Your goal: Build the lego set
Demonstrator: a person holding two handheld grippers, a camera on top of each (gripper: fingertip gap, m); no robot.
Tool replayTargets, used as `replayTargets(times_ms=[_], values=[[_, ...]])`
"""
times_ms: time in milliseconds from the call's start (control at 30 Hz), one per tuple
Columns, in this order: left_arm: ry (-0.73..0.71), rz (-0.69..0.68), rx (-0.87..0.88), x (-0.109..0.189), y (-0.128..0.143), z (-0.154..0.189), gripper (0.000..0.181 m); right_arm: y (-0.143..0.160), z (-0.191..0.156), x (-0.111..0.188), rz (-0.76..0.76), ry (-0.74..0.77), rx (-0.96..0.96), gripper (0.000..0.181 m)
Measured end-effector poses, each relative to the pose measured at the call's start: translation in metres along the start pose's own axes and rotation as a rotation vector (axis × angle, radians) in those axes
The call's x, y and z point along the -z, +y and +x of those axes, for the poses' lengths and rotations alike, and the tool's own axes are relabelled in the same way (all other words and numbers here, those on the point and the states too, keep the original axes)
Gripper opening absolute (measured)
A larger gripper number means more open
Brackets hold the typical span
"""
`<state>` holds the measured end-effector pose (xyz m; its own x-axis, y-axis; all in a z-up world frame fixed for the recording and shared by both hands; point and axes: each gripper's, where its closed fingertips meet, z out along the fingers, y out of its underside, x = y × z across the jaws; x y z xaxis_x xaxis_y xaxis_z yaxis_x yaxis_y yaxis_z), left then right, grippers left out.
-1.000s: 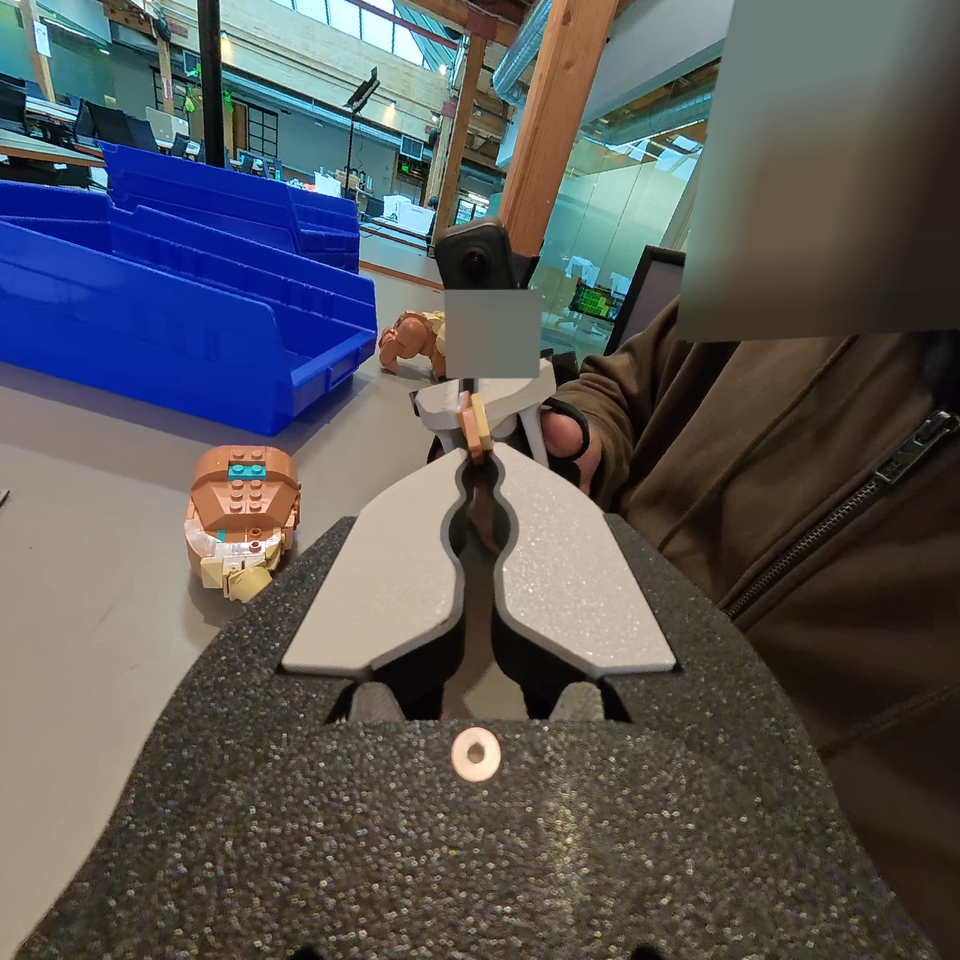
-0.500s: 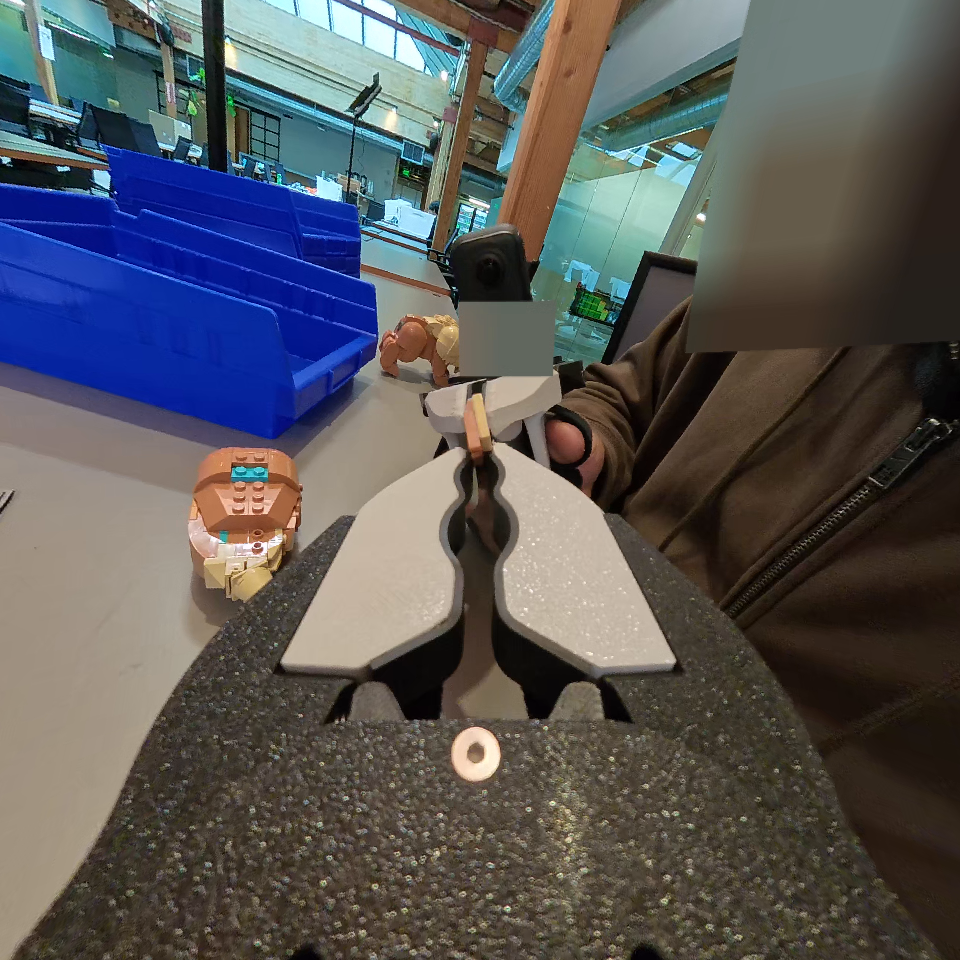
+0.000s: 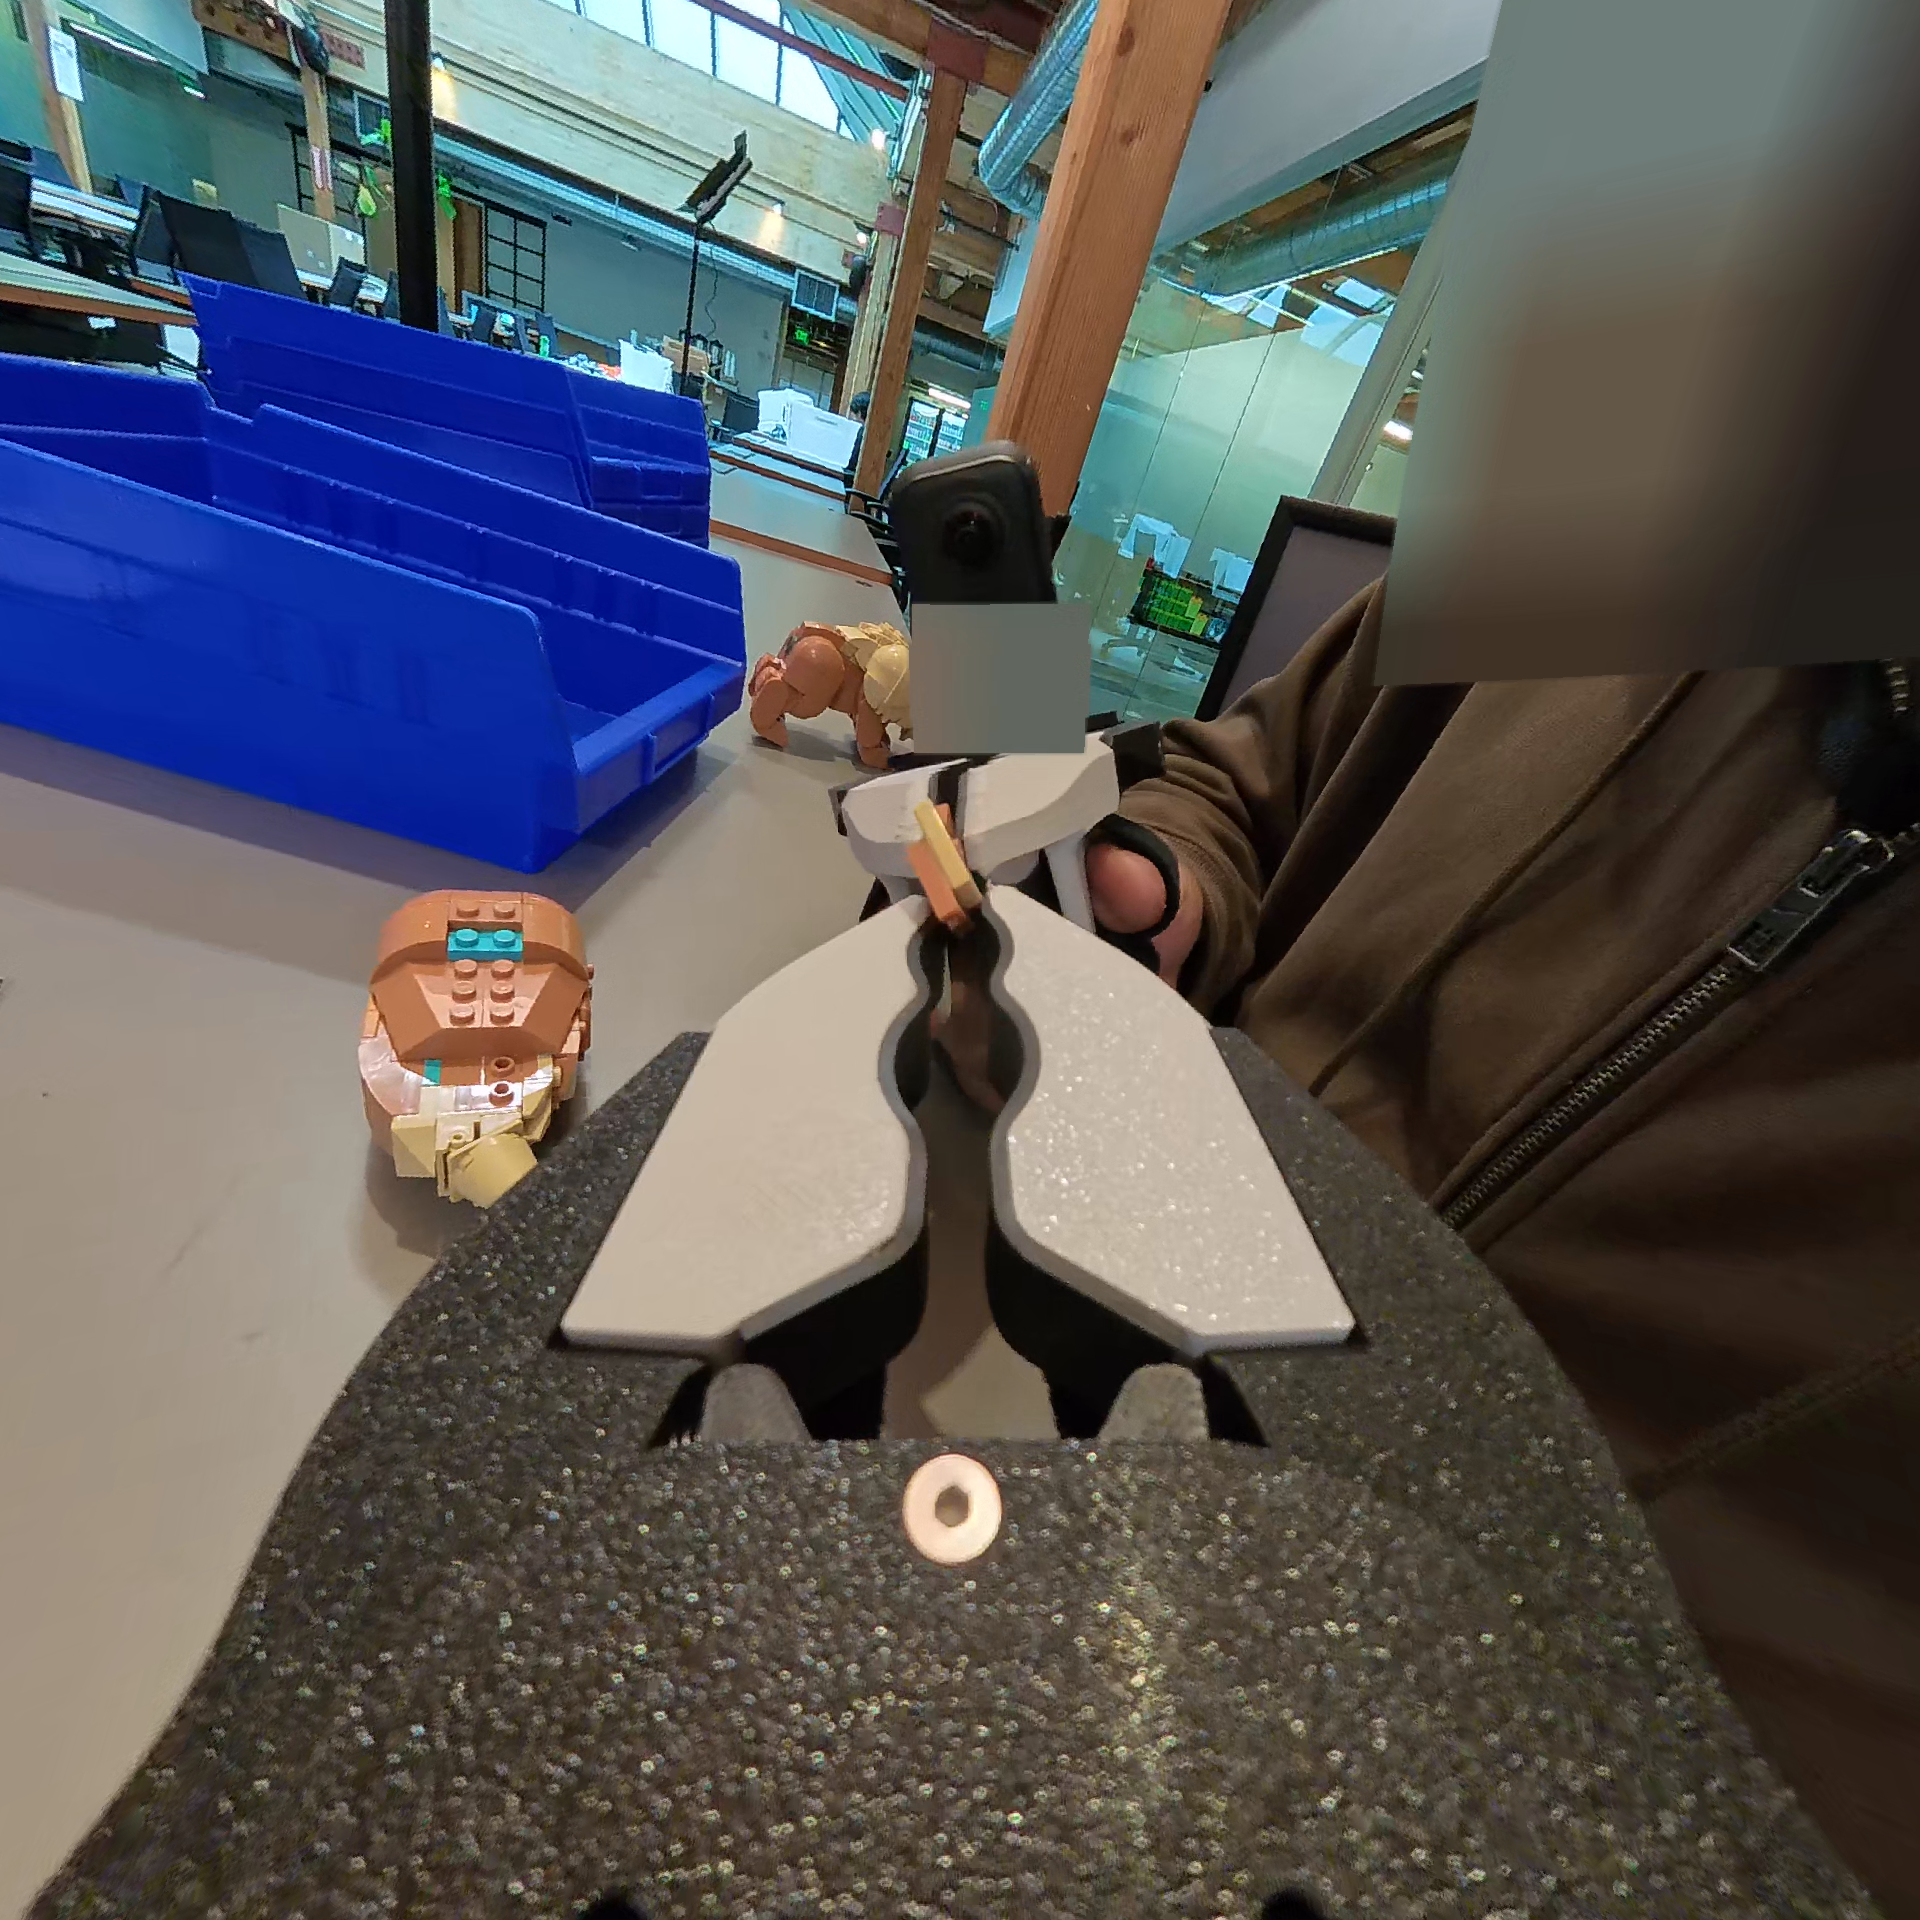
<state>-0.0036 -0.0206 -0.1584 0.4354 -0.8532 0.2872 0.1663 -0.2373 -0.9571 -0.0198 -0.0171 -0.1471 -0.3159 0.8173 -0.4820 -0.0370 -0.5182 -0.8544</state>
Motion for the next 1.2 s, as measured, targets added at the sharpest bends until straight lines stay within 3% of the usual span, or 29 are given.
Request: replayTargets(times_ms=[867, 1200], values=[[-0.004, -0.009, -0.071, 0.001, 0.001, 0.002, 0.003, -0.006, 0.004, 0.005, -0.020, -0.023, 0.012, 0.012], [-0.006, -0.070, -0.115, -0.002, 0.008, 0.005, 0.004, -0.016, -0.004, 0.002, -0.192, -0.168, 0.114, 0.017]])
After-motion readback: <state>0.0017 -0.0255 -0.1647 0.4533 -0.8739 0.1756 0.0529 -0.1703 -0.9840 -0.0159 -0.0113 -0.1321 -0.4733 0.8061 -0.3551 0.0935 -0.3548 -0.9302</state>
